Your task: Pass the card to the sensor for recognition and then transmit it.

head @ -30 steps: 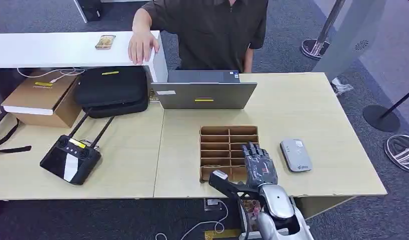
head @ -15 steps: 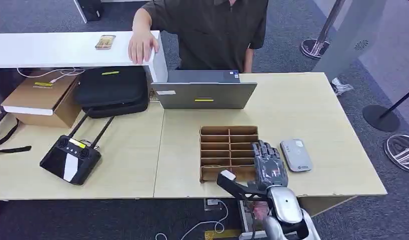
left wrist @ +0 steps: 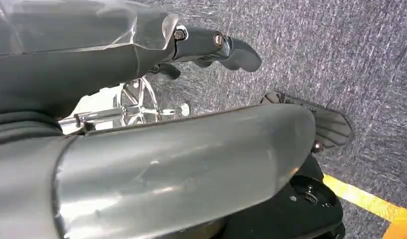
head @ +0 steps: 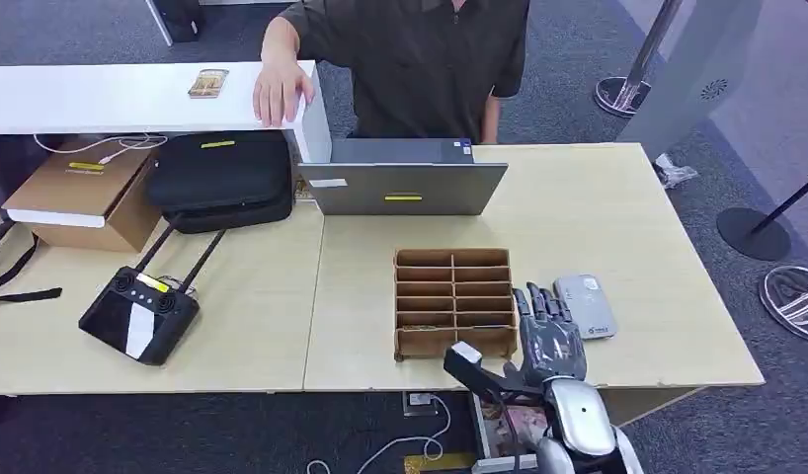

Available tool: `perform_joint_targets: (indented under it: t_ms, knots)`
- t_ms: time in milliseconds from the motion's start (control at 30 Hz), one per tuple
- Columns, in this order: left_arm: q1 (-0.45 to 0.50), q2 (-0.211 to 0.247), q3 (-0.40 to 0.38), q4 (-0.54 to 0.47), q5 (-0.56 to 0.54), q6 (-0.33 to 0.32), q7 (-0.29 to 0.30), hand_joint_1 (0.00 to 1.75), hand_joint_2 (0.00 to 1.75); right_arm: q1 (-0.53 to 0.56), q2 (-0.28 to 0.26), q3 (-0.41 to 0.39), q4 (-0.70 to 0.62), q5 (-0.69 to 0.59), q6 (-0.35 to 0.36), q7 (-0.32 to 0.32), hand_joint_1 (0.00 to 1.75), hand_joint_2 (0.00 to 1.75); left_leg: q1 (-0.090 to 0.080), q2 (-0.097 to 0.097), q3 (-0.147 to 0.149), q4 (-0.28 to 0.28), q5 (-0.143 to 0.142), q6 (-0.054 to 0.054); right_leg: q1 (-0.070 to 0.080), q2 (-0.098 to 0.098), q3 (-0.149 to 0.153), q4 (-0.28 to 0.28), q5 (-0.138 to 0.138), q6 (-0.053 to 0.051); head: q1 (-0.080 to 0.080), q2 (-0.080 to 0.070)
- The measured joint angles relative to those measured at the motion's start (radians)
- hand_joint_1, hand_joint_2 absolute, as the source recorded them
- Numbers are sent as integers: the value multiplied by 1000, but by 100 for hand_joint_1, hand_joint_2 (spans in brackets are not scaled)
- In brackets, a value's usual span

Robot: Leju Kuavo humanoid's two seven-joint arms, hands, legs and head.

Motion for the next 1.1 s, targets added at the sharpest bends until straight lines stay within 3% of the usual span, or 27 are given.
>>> perform_joint_targets:
  t_ms: [1100]
  knots:
    - [-1,2,0,0,-18,-7,7,0,0,-29,39,-2,55,-19,5,-14,0,175,0,0,0,0,0,0,0,0,0,0,0,0,0,0]
